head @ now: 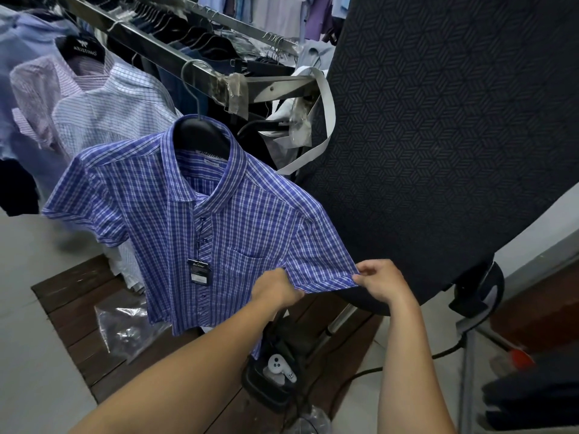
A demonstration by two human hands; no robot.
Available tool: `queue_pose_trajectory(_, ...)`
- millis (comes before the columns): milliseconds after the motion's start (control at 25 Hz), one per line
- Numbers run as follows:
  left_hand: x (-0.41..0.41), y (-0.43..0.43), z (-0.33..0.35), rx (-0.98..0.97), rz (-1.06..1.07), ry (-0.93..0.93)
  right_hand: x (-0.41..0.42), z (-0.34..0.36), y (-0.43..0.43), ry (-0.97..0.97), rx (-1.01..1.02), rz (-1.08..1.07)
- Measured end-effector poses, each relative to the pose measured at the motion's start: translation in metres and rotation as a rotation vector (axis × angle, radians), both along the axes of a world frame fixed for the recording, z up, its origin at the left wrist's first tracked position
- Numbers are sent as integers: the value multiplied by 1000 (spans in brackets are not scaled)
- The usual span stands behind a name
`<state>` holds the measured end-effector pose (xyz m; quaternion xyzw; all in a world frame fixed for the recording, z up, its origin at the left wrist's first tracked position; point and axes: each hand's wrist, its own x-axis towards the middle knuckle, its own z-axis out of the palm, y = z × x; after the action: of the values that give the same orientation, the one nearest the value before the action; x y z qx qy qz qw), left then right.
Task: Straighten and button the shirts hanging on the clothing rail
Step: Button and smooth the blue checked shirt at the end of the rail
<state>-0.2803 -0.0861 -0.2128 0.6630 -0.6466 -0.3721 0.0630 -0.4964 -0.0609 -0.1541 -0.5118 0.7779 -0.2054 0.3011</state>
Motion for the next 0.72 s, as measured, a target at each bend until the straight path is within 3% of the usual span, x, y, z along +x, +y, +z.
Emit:
queue_pose_trajectory(80,-4,-2,34,-85,-203,-203,2,0,-2,-5,-12,7)
queue_pose_trajectory(160,-11,-8,71,-244,-312,-295,3,-2,-3,-12,-21,5)
queue_pose_trajectory(400,-20,-24,149,-766,-496,-214,3,-2,-1,-14,-13,-25)
queue_pose_trajectory(480,-17,-30,161,-896,-544,-271,4,-2,-1,-6,-8,-40)
queue_pose_trajectory(600,-9,-41,168,-805,-547,-512,5,3,3,-3,9,-76)
queue_pose_trajectory(720,1,-48,167,-708,-599,-558,9,13,4,13,18,-11)
